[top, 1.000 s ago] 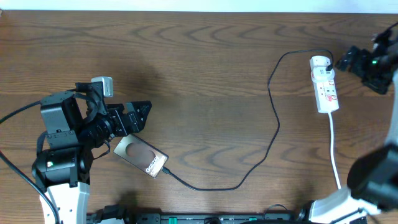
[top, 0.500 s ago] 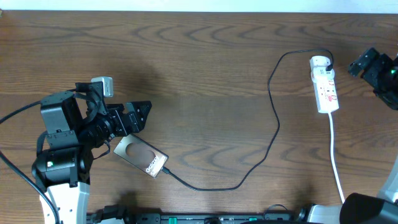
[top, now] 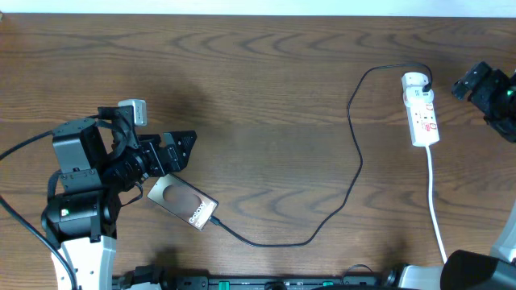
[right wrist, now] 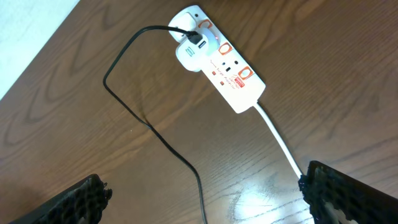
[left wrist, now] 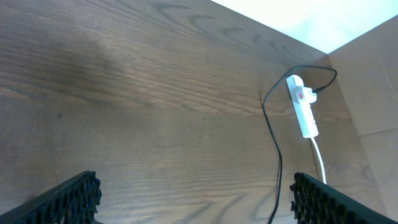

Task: Plug charger to phone and switch on socket

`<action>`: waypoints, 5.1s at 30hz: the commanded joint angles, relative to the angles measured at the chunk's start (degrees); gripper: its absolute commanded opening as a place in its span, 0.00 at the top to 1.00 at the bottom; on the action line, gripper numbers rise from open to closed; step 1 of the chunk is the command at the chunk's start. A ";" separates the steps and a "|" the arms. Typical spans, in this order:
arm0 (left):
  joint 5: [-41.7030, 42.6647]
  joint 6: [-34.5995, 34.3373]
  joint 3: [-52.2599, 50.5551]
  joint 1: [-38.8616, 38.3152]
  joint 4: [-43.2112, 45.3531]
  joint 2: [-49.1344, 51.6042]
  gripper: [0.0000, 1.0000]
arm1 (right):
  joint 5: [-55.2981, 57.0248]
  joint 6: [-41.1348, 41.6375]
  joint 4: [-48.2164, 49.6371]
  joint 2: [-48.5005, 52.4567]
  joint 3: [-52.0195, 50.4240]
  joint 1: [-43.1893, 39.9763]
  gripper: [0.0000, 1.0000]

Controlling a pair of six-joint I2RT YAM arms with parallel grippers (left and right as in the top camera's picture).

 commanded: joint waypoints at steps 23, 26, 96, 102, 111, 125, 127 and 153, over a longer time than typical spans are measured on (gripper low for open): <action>-26.88 0.61 -33.99 -7.58 24.22 -46.45 0.04 | 0.48 1.01 -0.09 -0.72 0.44 0.13 0.01; -27.54 0.61 -40.19 -7.56 37.03 -50.29 0.04 | 0.48 1.01 -0.09 -0.72 0.44 0.13 0.01; -38.82 1.05 -53.48 -7.52 33.53 -53.48 0.04 | 10.32 -1.97 70.58 -36.85 -54.86 17.22 0.01; -38.82 1.05 -53.48 -7.52 33.53 -53.48 0.04 | 13.40 -4.87 109.09 -52.89 -82.49 21.22 0.01; -38.82 1.05 -53.48 -7.52 33.53 -53.48 0.04 | 16.33 -8.55 118.46 -67.82 -100.94 21.55 0.01; -38.82 1.05 -53.48 -7.52 33.53 -53.48 0.04 | 18.03 -9.11 78.05 -82.38 -100.96 23.02 0.01; -38.82 1.05 -53.48 -7.52 33.53 -53.48 0.04 | 18.03 -9.11 70.42 -84.80 -100.96 23.41 0.01; -38.82 1.05 -53.48 -7.52 33.53 -53.46 0.04 | 17.40 -11.08 70.47 -88.96 -100.96 24.15 0.01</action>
